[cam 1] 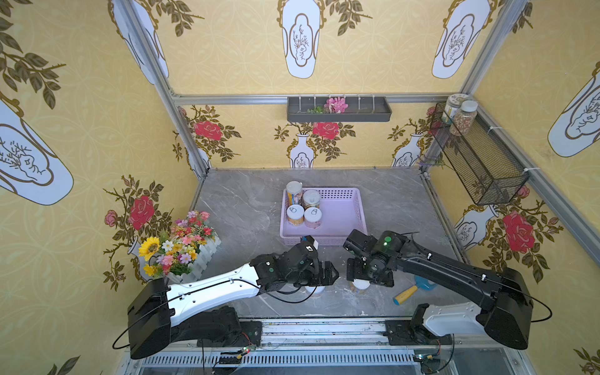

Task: Put the canned food in the basket
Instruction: Pick up the canned food from the center of the board.

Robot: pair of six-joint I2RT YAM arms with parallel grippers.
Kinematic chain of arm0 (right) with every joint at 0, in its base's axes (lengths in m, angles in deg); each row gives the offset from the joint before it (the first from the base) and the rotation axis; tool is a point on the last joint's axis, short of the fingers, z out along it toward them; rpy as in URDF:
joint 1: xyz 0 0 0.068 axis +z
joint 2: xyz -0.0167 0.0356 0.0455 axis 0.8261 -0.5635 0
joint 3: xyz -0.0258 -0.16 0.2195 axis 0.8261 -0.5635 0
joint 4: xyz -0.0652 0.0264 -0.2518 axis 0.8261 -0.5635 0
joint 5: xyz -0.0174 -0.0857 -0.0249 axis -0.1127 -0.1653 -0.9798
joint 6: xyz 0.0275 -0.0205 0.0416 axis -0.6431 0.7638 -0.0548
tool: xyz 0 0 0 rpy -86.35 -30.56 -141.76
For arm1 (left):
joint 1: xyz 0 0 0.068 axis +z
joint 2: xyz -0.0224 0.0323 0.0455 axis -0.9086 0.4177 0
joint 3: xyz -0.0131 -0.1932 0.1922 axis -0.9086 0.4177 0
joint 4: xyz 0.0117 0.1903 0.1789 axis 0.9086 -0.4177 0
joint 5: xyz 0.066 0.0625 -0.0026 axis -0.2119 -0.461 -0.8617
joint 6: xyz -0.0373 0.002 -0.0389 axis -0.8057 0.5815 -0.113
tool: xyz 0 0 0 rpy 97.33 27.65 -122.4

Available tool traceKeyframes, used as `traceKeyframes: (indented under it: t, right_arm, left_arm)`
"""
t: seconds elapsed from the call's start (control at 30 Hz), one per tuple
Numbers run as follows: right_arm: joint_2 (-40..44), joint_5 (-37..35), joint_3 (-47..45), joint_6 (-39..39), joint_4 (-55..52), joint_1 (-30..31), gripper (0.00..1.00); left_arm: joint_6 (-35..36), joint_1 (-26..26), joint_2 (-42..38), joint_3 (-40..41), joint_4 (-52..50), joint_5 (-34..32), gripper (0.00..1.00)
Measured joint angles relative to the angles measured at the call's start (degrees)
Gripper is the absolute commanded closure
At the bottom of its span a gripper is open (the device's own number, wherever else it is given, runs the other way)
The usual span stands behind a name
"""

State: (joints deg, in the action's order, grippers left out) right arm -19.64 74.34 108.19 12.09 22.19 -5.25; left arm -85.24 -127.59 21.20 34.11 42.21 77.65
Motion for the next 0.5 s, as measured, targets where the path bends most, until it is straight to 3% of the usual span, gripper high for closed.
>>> traceKeyframes:
  t: [0.17,0.5]
  right_arm:
    - [-1.9,1.0,-0.5,-1.2,2.2,-0.3,0.00]
    - [-4.5,1.0,-1.1,-1.8,3.3,-1.3,0.05]
  left_arm:
    - [-1.7,-0.1,-1.5,1.4,0.3,-0.7,0.00]
    - [-2.5,-0.2,-1.6,1.4,0.2,-1.2,0.00]
